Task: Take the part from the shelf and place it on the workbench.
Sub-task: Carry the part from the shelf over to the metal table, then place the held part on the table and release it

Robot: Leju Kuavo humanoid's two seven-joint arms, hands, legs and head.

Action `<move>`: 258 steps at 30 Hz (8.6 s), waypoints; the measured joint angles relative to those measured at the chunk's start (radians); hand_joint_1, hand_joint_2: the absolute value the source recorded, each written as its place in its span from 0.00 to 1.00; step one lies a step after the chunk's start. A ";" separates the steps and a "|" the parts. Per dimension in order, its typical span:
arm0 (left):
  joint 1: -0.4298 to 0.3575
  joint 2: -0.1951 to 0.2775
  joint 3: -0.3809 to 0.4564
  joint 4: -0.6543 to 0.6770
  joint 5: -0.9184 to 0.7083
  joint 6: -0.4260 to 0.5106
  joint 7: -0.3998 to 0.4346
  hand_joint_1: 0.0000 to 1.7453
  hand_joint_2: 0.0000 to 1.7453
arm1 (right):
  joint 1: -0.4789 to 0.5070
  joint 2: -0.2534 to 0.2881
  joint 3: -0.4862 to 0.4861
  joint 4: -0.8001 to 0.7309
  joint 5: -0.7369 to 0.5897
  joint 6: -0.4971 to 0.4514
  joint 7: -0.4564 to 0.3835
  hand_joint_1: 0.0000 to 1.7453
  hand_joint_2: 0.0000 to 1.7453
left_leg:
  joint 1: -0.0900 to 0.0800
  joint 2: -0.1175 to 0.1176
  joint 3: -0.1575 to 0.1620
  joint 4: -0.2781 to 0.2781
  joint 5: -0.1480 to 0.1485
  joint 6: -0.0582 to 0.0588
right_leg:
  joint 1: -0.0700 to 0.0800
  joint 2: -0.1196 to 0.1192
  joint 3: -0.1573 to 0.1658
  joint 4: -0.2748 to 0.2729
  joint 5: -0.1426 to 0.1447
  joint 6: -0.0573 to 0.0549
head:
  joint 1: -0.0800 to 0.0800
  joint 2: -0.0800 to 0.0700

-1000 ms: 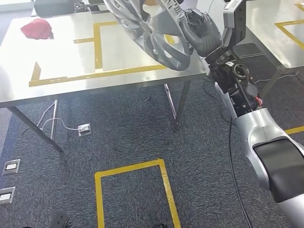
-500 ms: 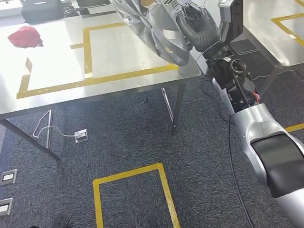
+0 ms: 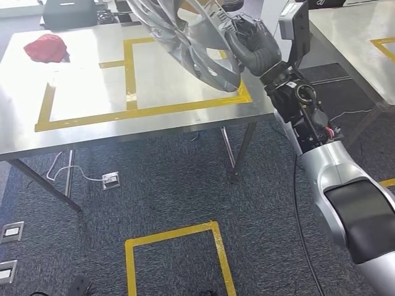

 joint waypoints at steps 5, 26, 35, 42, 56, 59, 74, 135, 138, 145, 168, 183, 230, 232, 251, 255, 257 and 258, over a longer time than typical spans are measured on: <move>-0.001 -0.003 0.000 0.000 -0.004 -0.002 0.002 0.00 1.00 | 0.002 0.000 0.002 0.000 0.002 -0.007 0.004 1.00 1.00 | -0.003 -0.002 0.019 0.015 -0.033 -0.019 | 0.011 -0.001 0.067 -0.228 0.120 -0.016 | 0.002 0.000; -0.022 0.004 0.000 0.000 -0.018 -0.018 0.004 0.00 1.00 | 0.014 -0.001 0.005 -0.010 0.001 -0.019 0.013 1.00 1.00 | 0.000 0.012 -0.027 -0.031 0.043 0.003 | 0.001 0.004 0.098 -0.087 -0.040 -0.007 | -0.010 0.000; -0.019 -0.001 0.000 0.000 -0.020 -0.022 0.005 0.00 1.00 | 0.026 -0.002 0.004 -0.009 0.001 -0.020 0.014 1.00 1.00 | 0.003 0.000 0.016 0.004 -0.021 -0.022 | -0.003 0.000 0.071 -0.225 0.116 0.006 | 0.002 0.000; -0.029 -0.003 0.000 0.000 -0.025 -0.023 0.008 0.00 1.00 | 0.021 -0.002 0.004 -0.014 0.000 -0.022 0.012 1.00 1.00 | 0.008 0.011 -0.119 0.244 -0.096 -0.063 | -0.012 0.005 0.106 -0.241 0.095 -0.027 | -0.016 0.000; -0.034 0.003 0.000 0.000 -0.027 -0.024 0.015 0.00 1.00 | 0.013 -0.004 0.004 -0.021 0.000 -0.025 0.016 1.00 1.00 | -0.009 0.011 -0.042 -0.025 0.053 0.009 | -0.001 0.004 0.118 -0.131 -0.013 0.001 | -0.015 0.000; -0.031 0.001 0.000 0.000 -0.027 -0.024 0.015 0.00 1.00 | 0.021 -0.004 0.004 -0.020 0.000 -0.024 0.016 1.00 1.00 | -0.008 0.009 -0.025 -0.023 0.036 0.012 | -0.003 0.002 0.009 0.051 -0.076 0.009 | -0.010 0.000; -0.028 -0.001 0.000 0.000 -0.030 -0.024 0.013 0.00 1.00 | 0.020 -0.004 0.004 -0.028 0.003 -0.021 0.015 1.00 1.00 | 0.007 0.010 -0.178 0.327 -0.136 -0.062 | -0.011 0.004 0.102 -0.223 0.079 -0.030 | -0.019 0.000; -0.023 -0.010 0.000 0.000 -0.046 -0.006 0.002 0.00 1.00 | 0.016 0.048 0.096 0.003 0.236 -0.066 -0.028 1.00 1.00 | -0.002 -0.007 0.016 0.011 -0.035 -0.028 | 0.012 0.001 0.057 -0.231 0.130 -0.032 | -0.015 0.000; -0.023 -0.010 0.000 0.000 -0.050 -0.005 0.002 0.00 1.00 | 0.017 0.062 0.106 0.004 0.277 -0.071 -0.031 1.00 1.00 | -0.002 -0.007 0.015 0.011 -0.035 -0.028 | 0.012 0.002 0.058 -0.231 0.130 -0.032 | -0.015 0.000; -0.025 -0.011 0.000 0.000 -0.054 -0.005 0.001 0.00 1.00 | 0.018 0.108 0.138 0.018 0.343 -0.081 -0.037 1.00 1.00 | -0.002 -0.007 0.016 0.011 -0.035 -0.028 | 0.012 0.002 0.057 -0.231 0.130 -0.031 | -0.015 0.000; -0.025 -0.012 0.000 0.000 -0.055 -0.005 0.001 0.00 1.00 | 0.013 0.132 0.188 0.054 0.348 -0.083 -0.044 1.00 1.00 | -0.002 -0.007 0.015 0.012 -0.035 -0.028 | 0.012 0.002 0.058 -0.232 0.130 -0.031 | -0.015 0.000; -0.040 -0.020 0.000 0.000 -0.080 -0.005 0.001 0.00 1.00 | -0.069 0.241 0.277 0.290 0.730 -0.301 -0.142 1.00 1.00 | -0.002 -0.007 0.015 0.012 -0.035 -0.028 | 0.012 0.002 0.058 -0.232 0.130 -0.031 | -0.015 0.000; -0.043 -0.027 0.000 0.000 -0.096 -0.012 -0.018 0.00 0.00 | -0.122 0.274 0.467 0.725 1.183 -0.571 0.057 0.00 1.00 | -0.002 -0.005 0.016 0.014 -0.036 -0.029 | 0.012 0.003 0.058 -0.233 0.130 -0.031 | -0.015 0.000; -0.041 -0.027 0.000 0.000 -0.094 -0.009 -0.018 0.00 0.00 | -0.123 0.273 0.461 0.726 1.175 -0.570 0.047 0.00 1.00 | -0.002 -0.005 0.017 0.014 -0.036 -0.029 | 0.012 0.003 0.059 -0.233 0.130 -0.031 | -0.015 0.000; -0.009 -0.019 0.020 0.000 -0.068 0.007 -0.019 0.00 0.00 | -0.167 0.202 0.256 0.699 0.714 -0.361 -0.146 0.00 0.00 | -0.002 -0.005 0.017 0.015 -0.036 -0.029 | 0.012 0.003 0.060 -0.233 0.130 -0.031 | -0.015 0.000; 0.009 -0.015 0.028 0.000 -0.058 0.011 -0.021 0.00 0.00 | -0.152 0.135 0.159 0.635 0.470 -0.175 -0.155 0.00 0.00 | -0.002 -0.005 0.018 0.016 -0.037 -0.029 | 0.012 0.003 0.061 -0.234 0.130 -0.031 | -0.015 0.000; 0.017 -0.014 0.032 0.000 -0.056 0.011 -0.022 0.00 0.00 | -0.122 0.098 0.116 0.578 0.337 -0.099 -0.127 0.00 0.00 | -0.002 -0.005 0.018 0.016 -0.037 -0.029 | 0.012 0.003 0.062 -0.234 0.130 -0.031 | -0.015 0.000; 0.020 -0.013 0.034 0.000 -0.056 0.011 -0.022 0.00 0.00 | -0.103 0.082 0.098 0.547 0.283 -0.074 -0.112 0.00 0.00 | -0.002 -0.005 0.018 0.016 -0.037 -0.029 | 0.012 0.003 0.062 -0.234 0.130 -0.031 | -0.015 0.000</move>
